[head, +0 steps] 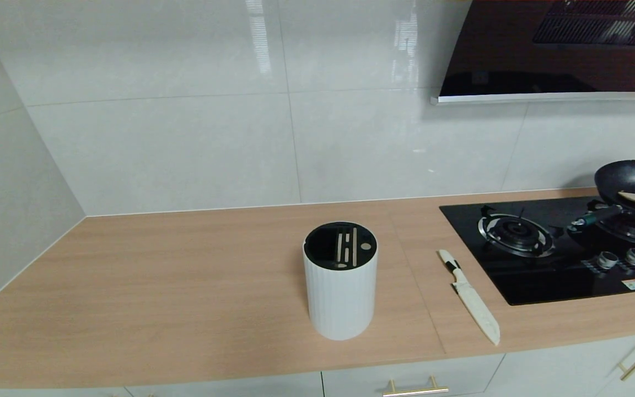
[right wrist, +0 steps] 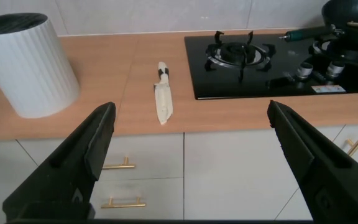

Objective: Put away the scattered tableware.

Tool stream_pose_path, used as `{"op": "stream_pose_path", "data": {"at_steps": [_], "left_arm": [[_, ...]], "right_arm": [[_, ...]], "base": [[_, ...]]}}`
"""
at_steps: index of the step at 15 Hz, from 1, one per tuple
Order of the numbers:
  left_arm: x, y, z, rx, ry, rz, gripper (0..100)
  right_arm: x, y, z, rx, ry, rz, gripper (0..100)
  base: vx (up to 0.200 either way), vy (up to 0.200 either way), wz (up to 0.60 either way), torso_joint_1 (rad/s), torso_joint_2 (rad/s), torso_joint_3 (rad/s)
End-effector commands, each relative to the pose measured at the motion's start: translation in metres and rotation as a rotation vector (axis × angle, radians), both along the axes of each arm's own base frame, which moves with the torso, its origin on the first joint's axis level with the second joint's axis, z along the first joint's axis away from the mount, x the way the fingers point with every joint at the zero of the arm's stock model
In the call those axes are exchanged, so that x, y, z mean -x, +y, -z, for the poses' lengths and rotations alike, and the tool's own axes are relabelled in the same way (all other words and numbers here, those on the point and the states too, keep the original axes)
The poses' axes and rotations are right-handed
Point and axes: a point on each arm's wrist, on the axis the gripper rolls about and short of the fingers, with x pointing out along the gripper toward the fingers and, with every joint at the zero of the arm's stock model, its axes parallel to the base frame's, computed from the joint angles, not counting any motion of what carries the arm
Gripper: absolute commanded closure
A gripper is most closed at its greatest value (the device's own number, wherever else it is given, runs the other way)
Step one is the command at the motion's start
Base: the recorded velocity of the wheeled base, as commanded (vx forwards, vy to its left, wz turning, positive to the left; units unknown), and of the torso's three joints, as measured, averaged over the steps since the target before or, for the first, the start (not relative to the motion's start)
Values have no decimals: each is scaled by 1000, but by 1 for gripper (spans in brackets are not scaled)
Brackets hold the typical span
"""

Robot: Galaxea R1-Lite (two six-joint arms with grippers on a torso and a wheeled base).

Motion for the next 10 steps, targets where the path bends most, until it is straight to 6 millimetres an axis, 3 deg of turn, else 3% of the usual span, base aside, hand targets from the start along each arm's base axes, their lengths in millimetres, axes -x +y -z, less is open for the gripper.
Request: {"op": "stream_pose_path", "data": {"at_steps": [1, 4, 5, 6, 8, 10], "left_arm": [[0, 0, 0, 1, -1, -2, 0], [0, 0, 0, 2, -1, -2, 0], [0, 0, 0, 2, -1, -2, 0], [0, 0, 0, 2, -1, -3, 0], [0, 0, 0, 2, -1, -5, 0], [0, 0, 0, 2, -1, -5, 0]], "right_arm": [[0, 0, 0, 4, 2, -2, 0], [0, 0, -1, 27, -4, 6, 0], [3, 0, -14, 28, -59, 6, 0], [9, 0, -41, 20, -115, -2, 0], [-10, 1, -65, 21, 11, -41, 0], [-48, 2, -90, 14, 183, -76, 0]], "base": [[0, 0, 0, 0, 0, 0], [0, 0, 0, 0, 0, 0], [0, 0, 0, 0, 0, 0], [0, 0, 0, 0, 0, 0], [0, 0, 0, 0, 0, 0], [0, 0, 0, 0, 0, 0]]}}
